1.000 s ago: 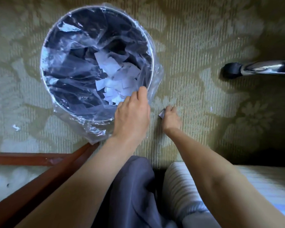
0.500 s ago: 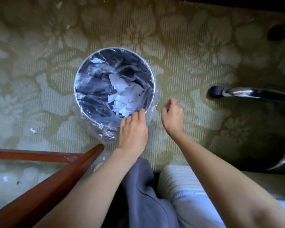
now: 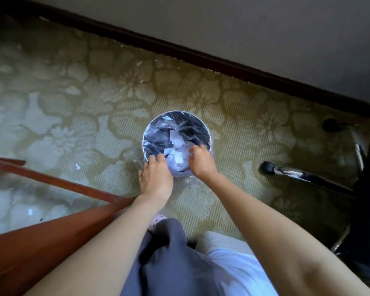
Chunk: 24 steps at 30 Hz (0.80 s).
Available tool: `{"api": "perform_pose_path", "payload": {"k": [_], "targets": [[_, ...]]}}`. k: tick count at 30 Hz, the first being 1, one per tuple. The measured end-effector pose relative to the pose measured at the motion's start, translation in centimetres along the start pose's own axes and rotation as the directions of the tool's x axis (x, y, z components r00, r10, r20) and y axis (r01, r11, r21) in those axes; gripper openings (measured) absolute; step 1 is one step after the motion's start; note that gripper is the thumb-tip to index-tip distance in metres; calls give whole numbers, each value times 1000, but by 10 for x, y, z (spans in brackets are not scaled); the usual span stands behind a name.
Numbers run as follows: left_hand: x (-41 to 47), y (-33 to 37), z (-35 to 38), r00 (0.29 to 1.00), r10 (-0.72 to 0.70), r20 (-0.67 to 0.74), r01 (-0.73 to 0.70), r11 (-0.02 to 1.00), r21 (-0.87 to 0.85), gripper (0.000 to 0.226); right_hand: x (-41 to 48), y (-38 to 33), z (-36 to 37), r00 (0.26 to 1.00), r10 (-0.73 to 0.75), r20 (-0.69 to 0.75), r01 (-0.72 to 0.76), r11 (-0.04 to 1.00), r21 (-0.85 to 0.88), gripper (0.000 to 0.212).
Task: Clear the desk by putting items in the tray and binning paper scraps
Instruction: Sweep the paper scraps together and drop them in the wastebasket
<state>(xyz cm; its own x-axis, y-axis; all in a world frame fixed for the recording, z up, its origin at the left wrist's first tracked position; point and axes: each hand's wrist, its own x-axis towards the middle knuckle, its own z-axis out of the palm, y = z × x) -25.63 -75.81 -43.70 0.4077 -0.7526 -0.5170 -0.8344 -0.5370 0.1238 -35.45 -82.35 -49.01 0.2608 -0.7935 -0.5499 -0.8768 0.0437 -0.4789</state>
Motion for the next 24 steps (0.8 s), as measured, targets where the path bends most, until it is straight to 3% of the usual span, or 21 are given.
{"api": "perform_pose_path", "payload": {"k": [4, 11, 17, 24], "targets": [[-28, -8, -60, 998, 8, -69, -9, 1000, -13, 31, -33, -50, -38, 998, -64, -23, 60, 988, -140, 31], [-110, -27, -237, 951, -81, -299, 28, 984, -178, 33, -129, -207, -145, 915, -372, -156, 312, 898, -311, 23], [-218, -113, -340, 793, -325, -515, 211, 940, -268, 36, -224, -335, -168, 683, -717, -137, 631, 675, -383, 20], [-328, -192, -290, 542, -638, -547, 452, 770, -450, 34, -331, -388, -92, 414, -910, -14, 873, 401, -278, 21]]}}
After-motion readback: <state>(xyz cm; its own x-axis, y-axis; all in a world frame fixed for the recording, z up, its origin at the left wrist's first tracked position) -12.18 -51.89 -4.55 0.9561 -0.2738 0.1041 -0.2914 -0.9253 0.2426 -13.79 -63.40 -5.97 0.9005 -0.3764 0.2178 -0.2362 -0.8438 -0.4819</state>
